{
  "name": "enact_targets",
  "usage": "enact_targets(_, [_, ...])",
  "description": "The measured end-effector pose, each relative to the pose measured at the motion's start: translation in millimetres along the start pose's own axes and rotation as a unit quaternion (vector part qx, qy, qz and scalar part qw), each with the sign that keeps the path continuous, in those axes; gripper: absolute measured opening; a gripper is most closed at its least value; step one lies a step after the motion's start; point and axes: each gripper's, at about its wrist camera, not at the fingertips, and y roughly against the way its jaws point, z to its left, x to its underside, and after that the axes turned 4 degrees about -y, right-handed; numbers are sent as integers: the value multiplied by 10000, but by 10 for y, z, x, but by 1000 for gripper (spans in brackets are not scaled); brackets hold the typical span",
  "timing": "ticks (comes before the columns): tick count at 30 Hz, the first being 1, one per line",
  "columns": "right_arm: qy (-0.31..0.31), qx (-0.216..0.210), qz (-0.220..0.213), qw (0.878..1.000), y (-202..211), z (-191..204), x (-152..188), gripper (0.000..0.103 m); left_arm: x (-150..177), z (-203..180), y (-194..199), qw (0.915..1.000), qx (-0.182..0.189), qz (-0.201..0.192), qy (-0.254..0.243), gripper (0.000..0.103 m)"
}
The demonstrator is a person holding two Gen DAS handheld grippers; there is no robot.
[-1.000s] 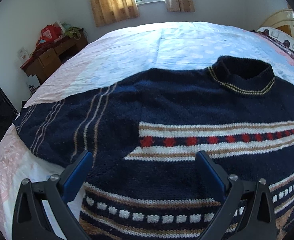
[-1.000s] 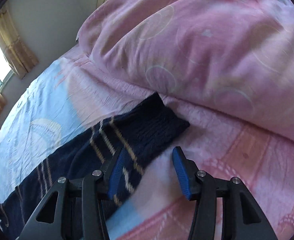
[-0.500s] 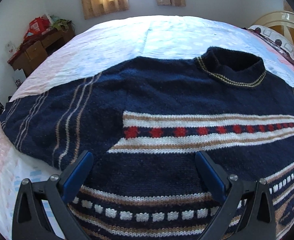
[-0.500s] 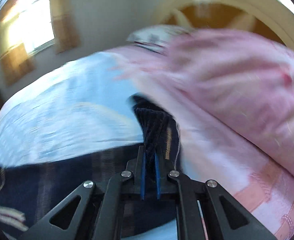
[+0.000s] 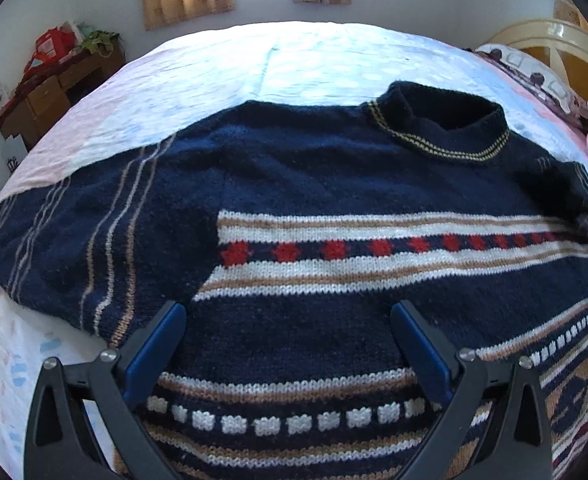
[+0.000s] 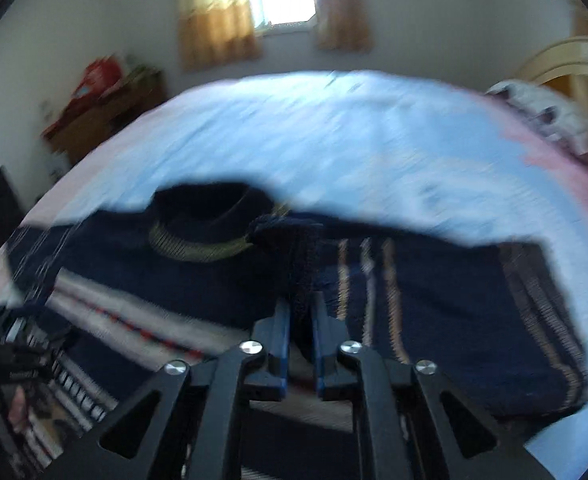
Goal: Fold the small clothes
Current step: 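Carry the sleeve cuff with the right tool across the sweater body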
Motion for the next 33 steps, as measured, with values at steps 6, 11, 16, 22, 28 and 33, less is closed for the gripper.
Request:
enact_targets(6, [27, -407, -181, 9990, 402, -138, 299, 71, -140, -320, 468, 9970, 398, -553, -355, 96])
enact_targets(11, [-564, 177, -933, 9939, 818, -792, 421, 71, -440, -824, 606, 9915, 846, -891, -415, 96])
enact_targets(16, [-984, 528, -1334, 9847, 955, -1155, 567, 71, -728, -1324, 335, 9913, 1156, -603, -202, 97])
enact_targets(22, [-1039, 447, -1470, 9827, 943, -1197, 611, 71, -910, -1824, -154, 9898, 1397, 205, -196, 90])
enact_targets(28, [-1236, 511, -1702, 9763, 1039, -1288, 657, 71, -874, -2027, -75, 9882, 1471, -59, -422, 10])
enact_targets(33, [-1576, 528, -1885, 9679, 1085, -1422, 684, 71, -925, -1818, 261, 9864, 1503, -414, -512, 9])
